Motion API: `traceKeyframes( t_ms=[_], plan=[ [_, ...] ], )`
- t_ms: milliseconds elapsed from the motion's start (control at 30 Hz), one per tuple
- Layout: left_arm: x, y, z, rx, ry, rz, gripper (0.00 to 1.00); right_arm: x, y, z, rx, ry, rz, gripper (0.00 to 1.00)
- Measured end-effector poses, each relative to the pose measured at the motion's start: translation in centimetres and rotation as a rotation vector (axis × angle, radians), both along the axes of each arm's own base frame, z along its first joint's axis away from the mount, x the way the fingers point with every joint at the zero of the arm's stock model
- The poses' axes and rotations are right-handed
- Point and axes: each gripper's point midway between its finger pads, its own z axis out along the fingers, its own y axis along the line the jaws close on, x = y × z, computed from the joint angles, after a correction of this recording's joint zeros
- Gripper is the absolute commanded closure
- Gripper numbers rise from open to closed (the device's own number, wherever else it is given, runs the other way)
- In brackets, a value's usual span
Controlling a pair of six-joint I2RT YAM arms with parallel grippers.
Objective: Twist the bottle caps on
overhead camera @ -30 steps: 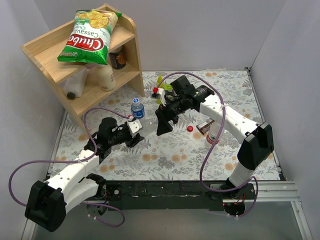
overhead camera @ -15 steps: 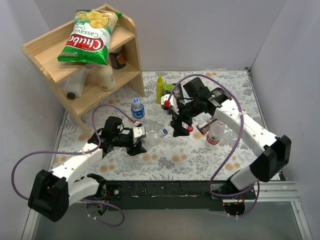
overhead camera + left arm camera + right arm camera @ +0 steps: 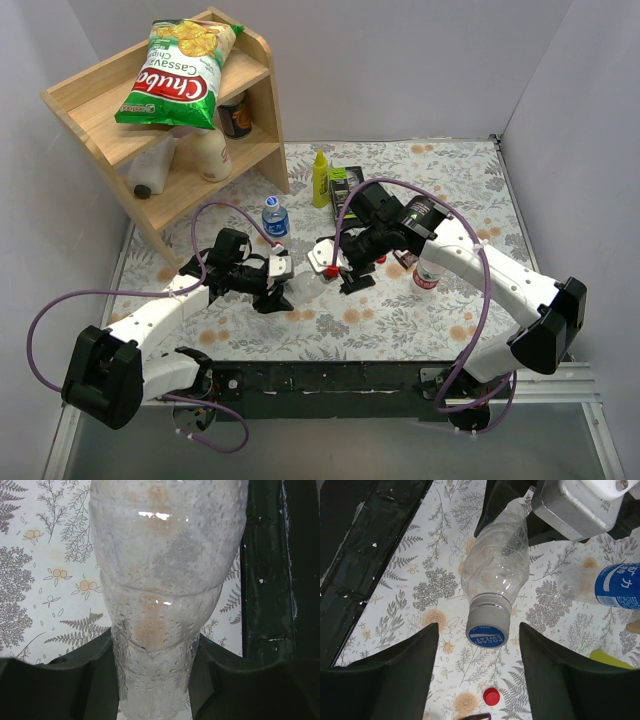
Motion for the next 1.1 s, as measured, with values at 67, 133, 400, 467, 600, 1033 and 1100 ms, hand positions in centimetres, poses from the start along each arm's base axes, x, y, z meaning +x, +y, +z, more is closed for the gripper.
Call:
traceKeyframes(
  t_ms=[67,133,400,467,600,1033,1100],
  plan=[
    [-0.1,0.0,0.0,-0.001,0.003,-0.004,1.00,0.1,0.0,0.0,-0.001,-0.016,0.010,0.37],
    [-0.2,0.0,0.0,-0.002,0.003,-0.008,1.00,0.2,0.0,-0.1,-0.002,-0.028,0.018,0.37],
    [-0.2,0.0,0.0,-0.002,0.004,-0.010,1.00,0.6,0.0,-0.1,-0.007,-0.065,0.019,0.37],
    [-0.2,0.0,0.0,-0.003,0.004,-0.010,1.00,0.7,0.0,0.2,0.003,-0.079,0.017,0.39],
    [-0.3,0.0,0.0,-0.003,0.006,-0.010,1.00,0.6,-0.2,0.9,0.025,-0.105,0.017,0.43],
    [-0.2,-0.1,0.1,-0.007,0.005,-0.011,1.00,-0.1,0.5,1.2,0.045,-0.130,0.059,0.71],
    [-0.2,0.0,0.1,-0.003,0.013,-0.002,1.00,-0.1,0.6,1.1,0.039,-0.121,0.052,0.76]
  ],
)
